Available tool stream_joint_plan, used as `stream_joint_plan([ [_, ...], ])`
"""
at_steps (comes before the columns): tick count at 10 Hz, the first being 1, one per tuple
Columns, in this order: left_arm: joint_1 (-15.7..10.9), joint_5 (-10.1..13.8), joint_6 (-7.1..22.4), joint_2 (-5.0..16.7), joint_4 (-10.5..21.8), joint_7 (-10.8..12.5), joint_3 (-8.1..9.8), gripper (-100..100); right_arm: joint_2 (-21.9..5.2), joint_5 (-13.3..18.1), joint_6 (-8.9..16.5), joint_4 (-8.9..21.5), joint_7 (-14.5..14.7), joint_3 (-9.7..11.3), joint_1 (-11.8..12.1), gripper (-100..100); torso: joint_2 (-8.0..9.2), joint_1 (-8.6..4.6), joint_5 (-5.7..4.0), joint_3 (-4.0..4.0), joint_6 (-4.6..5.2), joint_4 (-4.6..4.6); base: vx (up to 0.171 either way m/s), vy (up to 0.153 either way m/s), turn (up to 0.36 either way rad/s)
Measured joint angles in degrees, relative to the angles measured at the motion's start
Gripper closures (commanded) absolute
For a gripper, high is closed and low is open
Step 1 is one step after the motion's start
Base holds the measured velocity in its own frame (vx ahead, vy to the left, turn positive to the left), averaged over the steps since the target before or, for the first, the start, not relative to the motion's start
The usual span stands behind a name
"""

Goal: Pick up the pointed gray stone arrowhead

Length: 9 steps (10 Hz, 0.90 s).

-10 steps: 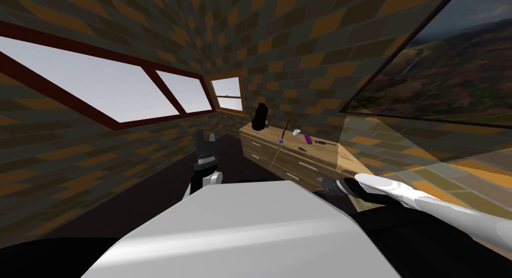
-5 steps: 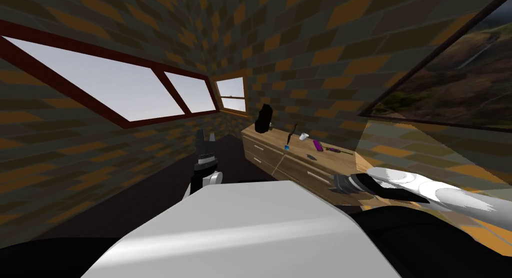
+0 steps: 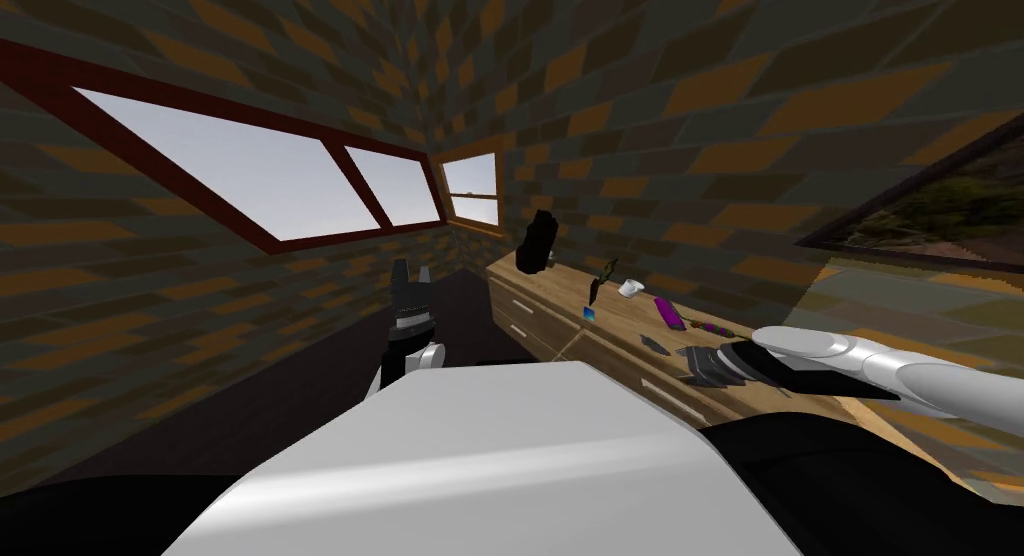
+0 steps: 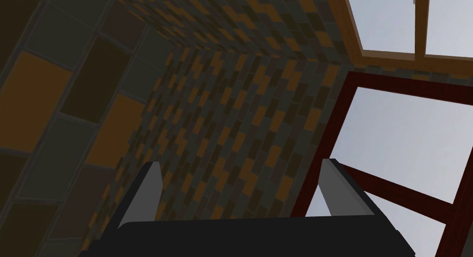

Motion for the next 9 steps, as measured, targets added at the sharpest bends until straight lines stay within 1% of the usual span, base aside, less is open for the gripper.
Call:
stream_joint_plan([
  [1, 0.0, 0.0, 0.0, 0.0, 0.0, 0.0, 0.0, 0, 0.01, 0.15, -0.17, 0.52, 0.14, 0.54, -0.13, -100, -0.07, 0.02, -0.01, -0.04, 0.03, -0.02, 0.185, -0.053, 0.1],
  [2, 0.0, 0.0, 0.0, 0.0, 0.0, 0.0, 0.0, 0, -0.01, -0.05, -0.24, 0.37, 0.25, 1.18, 0.22, -100, 0.0, -0.05, -0.02, -0.01, 0.05, -0.01, 0.076, -0.032, 0.024],
  [3, 0.0, 0.0, 0.0, 0.0, 0.0, 0.0, 0.0, 0, -0.03, -0.09, -0.23, 0.33, 0.27, 1.24, 0.26, 0, 0.33, 0.02, -0.01, 0.17, 0.07, 0.06, 0.016, -0.005, 0.002],
  [4, -0.01, 0.0, 0.0, -0.01, 0.0, 0.0, 0.0, 0, -0.03, -0.08, -0.23, 0.34, 0.26, 1.23, 0.25, -100, 0.59, 0.11, 0.01, 0.33, 0.09, 0.13, 0.014, -0.009, 0.082],
  [5, -0.02, 0.0, 0.0, -0.01, 0.0, 0.0, 0.0, 0, 1.03, 0.17, 0.28, 0.67, 0.47, 1.41, 0.35, -100, 0.69, 0.11, 0.0, 0.4, 0.08, 0.16, 0.014, -0.015, 0.077],
  [6, -0.02, 0.0, 0.0, -0.01, 0.0, 0.0, 0.0, 0, 2.47, 1.12, 0.64, 1.41, 0.48, 1.71, -0.24, -100, 0.73, 0.09, 0.0, 0.42, 0.09, 0.17, 0.006, -0.008, 0.011],
  [7, -0.01, 0.0, 0.0, -0.01, 0.0, 0.0, 0.0, 0, 2.61, 1.25, 0.69, 1.5, 0.46, 1.75, -0.31, 100, 0.76, 0.12, 0.02, 0.44, 0.11, 0.18, 0.0, 0.0, 0.0],
  [9, -0.02, 0.0, 0.0, -0.01, 0.0, 0.0, 0.0, 0, 2.59, 1.23, 0.7, 1.49, 0.45, 1.74, -0.3, 100, 0.76, 0.1, 0.0, 0.44, 0.08, 0.17, 0.0, 0.0, 0.0],
])
